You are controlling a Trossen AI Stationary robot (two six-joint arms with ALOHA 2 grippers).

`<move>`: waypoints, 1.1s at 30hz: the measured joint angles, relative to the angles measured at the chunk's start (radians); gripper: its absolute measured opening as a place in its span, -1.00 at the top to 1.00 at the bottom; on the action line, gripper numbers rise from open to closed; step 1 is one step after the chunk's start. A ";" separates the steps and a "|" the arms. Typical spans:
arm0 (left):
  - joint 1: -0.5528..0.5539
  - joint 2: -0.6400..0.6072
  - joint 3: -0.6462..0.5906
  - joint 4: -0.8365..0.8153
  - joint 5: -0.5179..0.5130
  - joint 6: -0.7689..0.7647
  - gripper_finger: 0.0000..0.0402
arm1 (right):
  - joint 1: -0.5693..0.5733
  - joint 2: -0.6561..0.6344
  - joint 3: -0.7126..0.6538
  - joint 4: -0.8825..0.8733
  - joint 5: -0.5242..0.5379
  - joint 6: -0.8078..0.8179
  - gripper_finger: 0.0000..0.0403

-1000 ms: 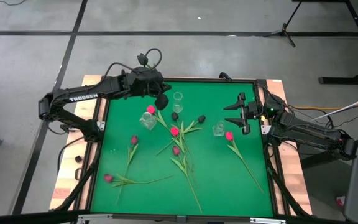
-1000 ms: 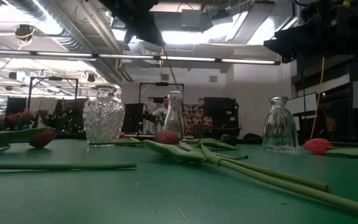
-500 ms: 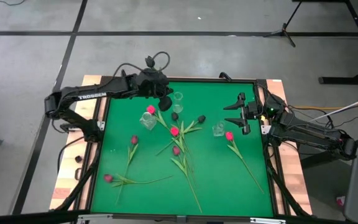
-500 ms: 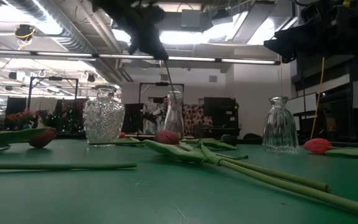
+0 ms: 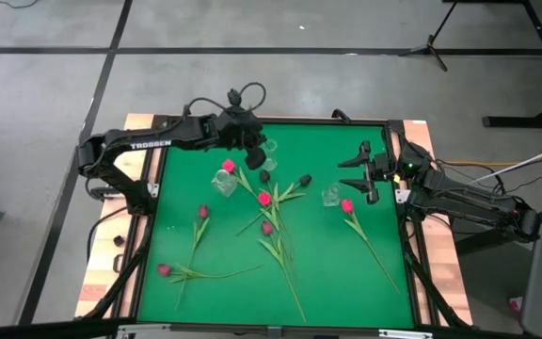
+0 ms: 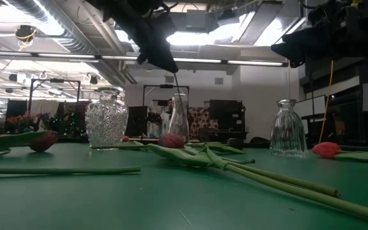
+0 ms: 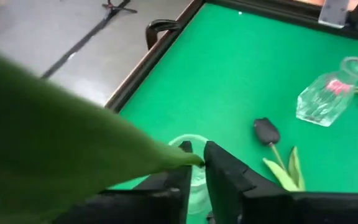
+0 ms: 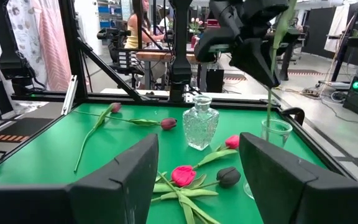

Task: Sort flowers into vase by color
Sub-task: Put the right black tulip into the top transparent vase

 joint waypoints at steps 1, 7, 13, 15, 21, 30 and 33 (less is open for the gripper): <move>-0.004 0.000 0.000 0.000 -0.020 0.004 0.73 | 0.000 0.000 0.000 0.000 0.000 0.000 -0.12; -0.017 -0.001 0.000 -0.002 -0.093 -0.009 0.45 | 0.000 0.000 0.000 0.000 0.000 0.000 -0.12; -0.016 -0.001 0.000 0.004 -0.117 -0.031 0.34 | 0.000 0.000 0.000 0.001 0.000 0.001 -0.12; -0.016 -0.001 0.000 0.009 -0.117 -0.031 0.34 | 0.000 0.000 0.000 0.001 0.000 0.001 -0.12; -0.034 -0.002 0.000 0.022 -0.100 -0.027 0.35 | 0.000 0.000 0.000 0.002 0.000 0.001 -0.12; -0.052 -0.002 0.000 0.064 -0.058 -0.026 0.35 | 0.000 0.000 0.000 0.002 0.000 0.001 -0.12; -0.052 -0.002 0.000 0.065 -0.055 -0.026 0.35 | 0.000 0.000 0.000 0.002 0.000 0.002 -0.12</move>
